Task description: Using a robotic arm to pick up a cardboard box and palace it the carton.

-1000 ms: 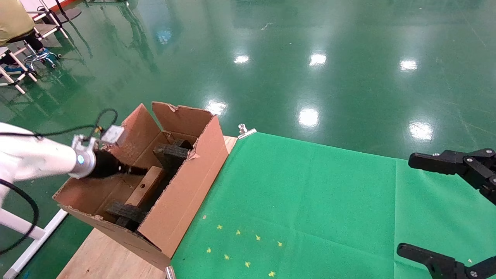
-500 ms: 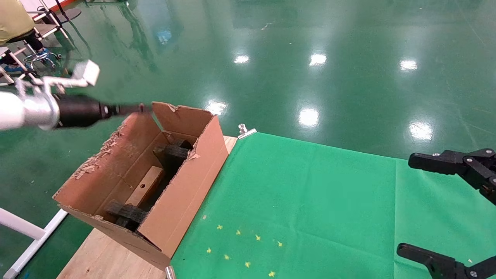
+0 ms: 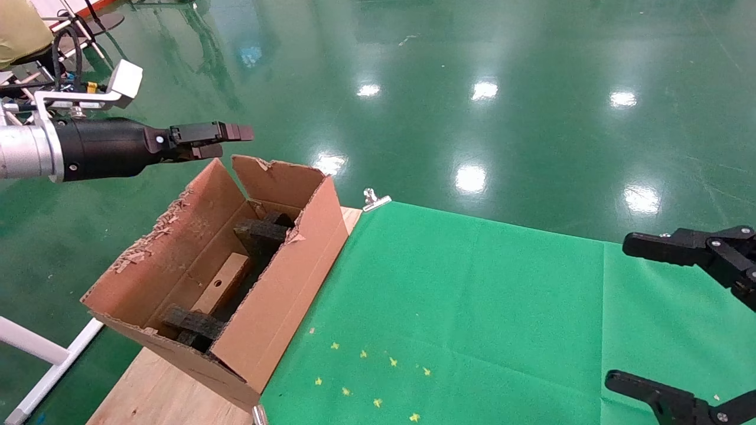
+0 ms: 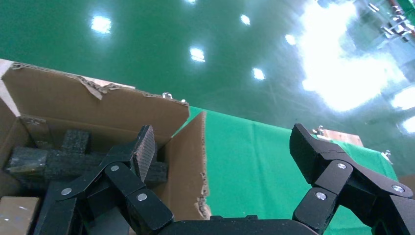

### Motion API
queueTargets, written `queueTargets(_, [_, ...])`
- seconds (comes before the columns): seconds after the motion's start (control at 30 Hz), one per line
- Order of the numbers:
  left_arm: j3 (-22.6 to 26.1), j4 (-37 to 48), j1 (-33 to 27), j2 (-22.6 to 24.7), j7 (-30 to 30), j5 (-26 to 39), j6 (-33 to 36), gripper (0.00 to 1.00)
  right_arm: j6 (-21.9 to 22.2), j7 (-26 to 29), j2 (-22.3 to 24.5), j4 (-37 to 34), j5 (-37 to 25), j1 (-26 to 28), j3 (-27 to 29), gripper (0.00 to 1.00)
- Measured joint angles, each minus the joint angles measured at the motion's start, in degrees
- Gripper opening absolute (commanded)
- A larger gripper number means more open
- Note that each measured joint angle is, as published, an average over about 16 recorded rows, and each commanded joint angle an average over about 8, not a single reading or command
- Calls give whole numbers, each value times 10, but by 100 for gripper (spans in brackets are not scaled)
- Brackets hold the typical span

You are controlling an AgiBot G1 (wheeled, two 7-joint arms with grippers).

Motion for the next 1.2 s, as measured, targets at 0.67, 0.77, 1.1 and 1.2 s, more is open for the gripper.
queueTargets(0.67, [-47, -169, 122, -2, 88, -105, 15, 100, 0, 0, 0, 0, 0, 0, 0, 100])
queueTargets(0.77, [-57, -202, 145, -3, 104, -125, 19, 100, 0, 0, 0, 0, 0, 0, 0, 100])
queueTargets(1.1, [-87, -308, 221, -4, 159, -191, 31, 100, 0, 0, 0, 0, 0, 0, 0, 100])
queueTargets(1.2, [-96, -340, 244, -5, 175, -211, 35, 100, 0, 0, 0, 0, 0, 0, 0, 100])
